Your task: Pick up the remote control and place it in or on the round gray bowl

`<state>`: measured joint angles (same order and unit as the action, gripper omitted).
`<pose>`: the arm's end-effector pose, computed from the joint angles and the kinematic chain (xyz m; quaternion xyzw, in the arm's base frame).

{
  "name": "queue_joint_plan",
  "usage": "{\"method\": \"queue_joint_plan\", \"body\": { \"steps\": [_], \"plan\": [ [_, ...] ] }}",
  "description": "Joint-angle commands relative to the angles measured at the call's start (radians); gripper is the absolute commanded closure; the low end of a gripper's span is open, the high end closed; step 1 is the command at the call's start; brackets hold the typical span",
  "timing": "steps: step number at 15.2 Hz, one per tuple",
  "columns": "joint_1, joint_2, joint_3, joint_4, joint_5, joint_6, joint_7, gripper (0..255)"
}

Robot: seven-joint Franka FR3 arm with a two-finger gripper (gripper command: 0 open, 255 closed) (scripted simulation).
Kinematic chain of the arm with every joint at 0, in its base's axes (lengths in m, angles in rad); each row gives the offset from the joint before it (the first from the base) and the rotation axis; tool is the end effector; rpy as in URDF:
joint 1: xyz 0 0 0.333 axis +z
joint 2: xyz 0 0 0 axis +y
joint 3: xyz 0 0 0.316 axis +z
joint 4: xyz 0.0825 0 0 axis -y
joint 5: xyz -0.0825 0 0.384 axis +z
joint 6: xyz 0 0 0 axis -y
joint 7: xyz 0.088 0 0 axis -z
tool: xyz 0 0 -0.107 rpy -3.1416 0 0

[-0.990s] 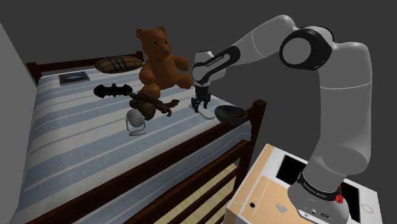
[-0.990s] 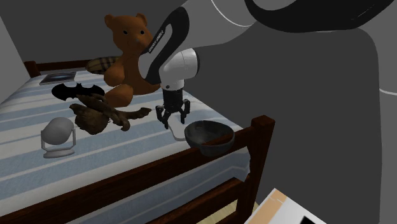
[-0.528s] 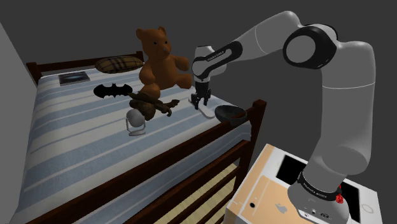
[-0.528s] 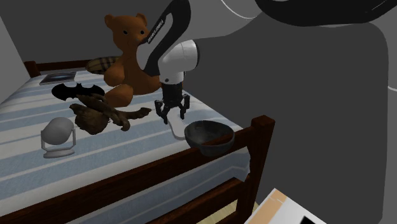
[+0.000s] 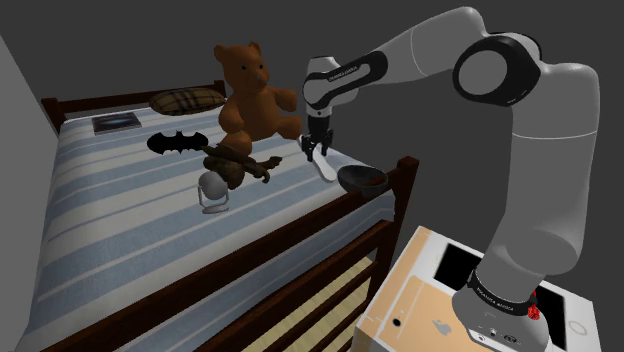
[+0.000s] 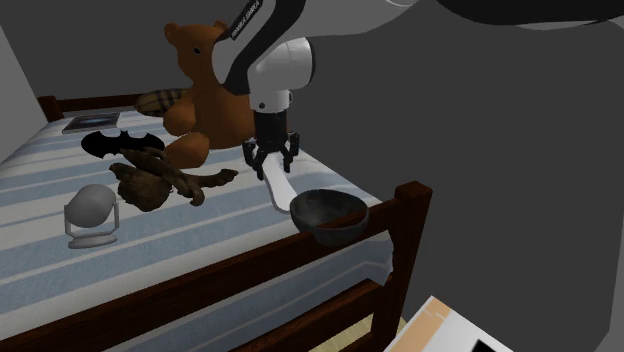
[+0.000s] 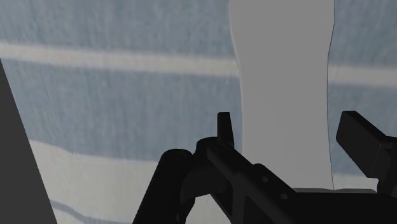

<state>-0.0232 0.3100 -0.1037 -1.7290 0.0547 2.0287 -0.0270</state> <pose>0.6376 -0.0728 0.4021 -0.9982 0.0597 0.0035 0.0090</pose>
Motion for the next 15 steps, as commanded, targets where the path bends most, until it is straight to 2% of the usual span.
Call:
{"method": "queue_joint_plan", "body": {
  "steps": [1,15],
  "plan": [
    [0.0,-0.005,0.0,0.021,-0.001,-0.026,0.002,255],
    [0.0,-0.04,-0.002,0.155,-0.007,-0.195,0.008,255]
  ]
}}
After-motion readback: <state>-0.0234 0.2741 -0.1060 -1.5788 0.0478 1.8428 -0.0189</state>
